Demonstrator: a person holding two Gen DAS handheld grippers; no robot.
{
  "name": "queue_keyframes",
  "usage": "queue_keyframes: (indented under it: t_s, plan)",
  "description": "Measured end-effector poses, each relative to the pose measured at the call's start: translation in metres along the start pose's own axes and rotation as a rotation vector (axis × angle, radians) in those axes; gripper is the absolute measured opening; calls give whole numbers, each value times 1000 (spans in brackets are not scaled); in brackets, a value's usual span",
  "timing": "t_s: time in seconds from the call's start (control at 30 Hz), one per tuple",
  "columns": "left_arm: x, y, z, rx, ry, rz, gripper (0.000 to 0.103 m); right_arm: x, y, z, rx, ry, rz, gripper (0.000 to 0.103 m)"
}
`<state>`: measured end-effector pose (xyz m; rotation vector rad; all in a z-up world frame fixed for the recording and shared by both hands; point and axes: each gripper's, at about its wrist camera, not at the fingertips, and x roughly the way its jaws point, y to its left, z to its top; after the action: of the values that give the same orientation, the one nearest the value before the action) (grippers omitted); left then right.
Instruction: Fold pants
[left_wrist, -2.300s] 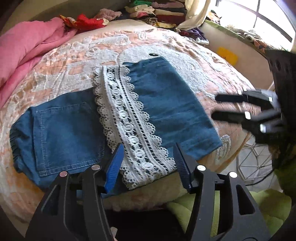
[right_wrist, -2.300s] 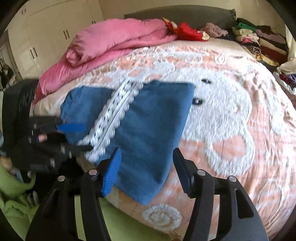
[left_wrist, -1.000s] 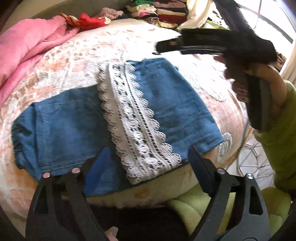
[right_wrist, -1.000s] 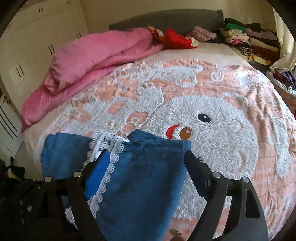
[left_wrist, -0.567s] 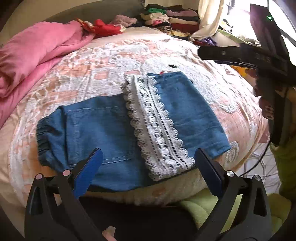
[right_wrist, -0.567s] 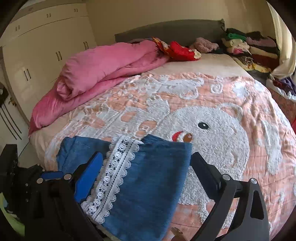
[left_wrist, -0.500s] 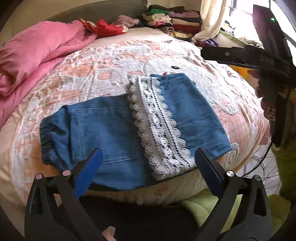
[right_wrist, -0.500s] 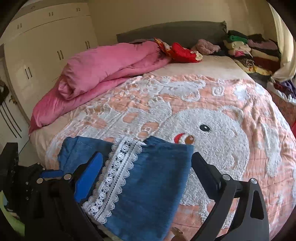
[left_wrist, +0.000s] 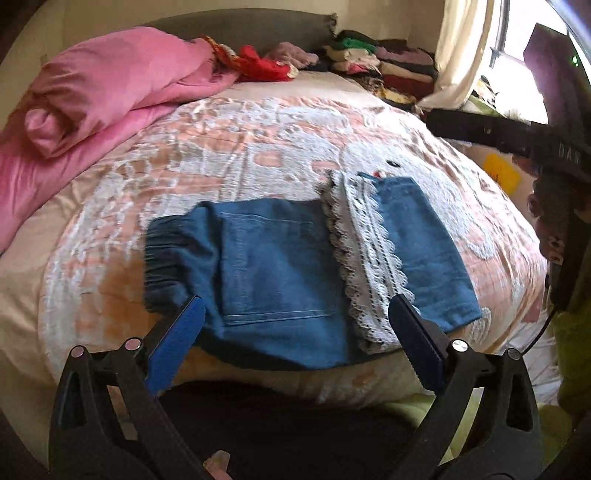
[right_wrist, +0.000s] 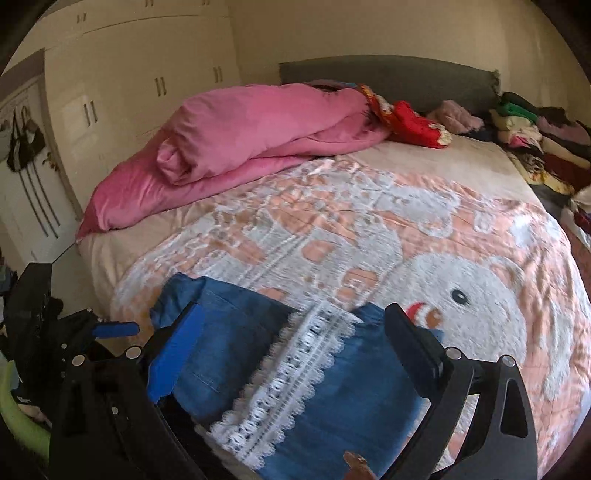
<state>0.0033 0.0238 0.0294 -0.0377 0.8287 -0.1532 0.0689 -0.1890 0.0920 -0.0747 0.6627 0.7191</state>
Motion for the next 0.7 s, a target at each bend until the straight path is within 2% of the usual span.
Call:
queue_keyframes:
  t_s: [0.13, 0.43, 0.7]
  plan:
    - [-6, 24, -2, -62, -13, 14, 93, 16, 20, 8, -33, 22, 33, 97]
    - [-3, 86, -18, -238, 25, 38, 93, 66, 58, 19, -100, 118, 125, 97]
    - [17, 102, -28, -308, 80, -17, 93, 111, 90, 24, -198, 210, 197, 97]
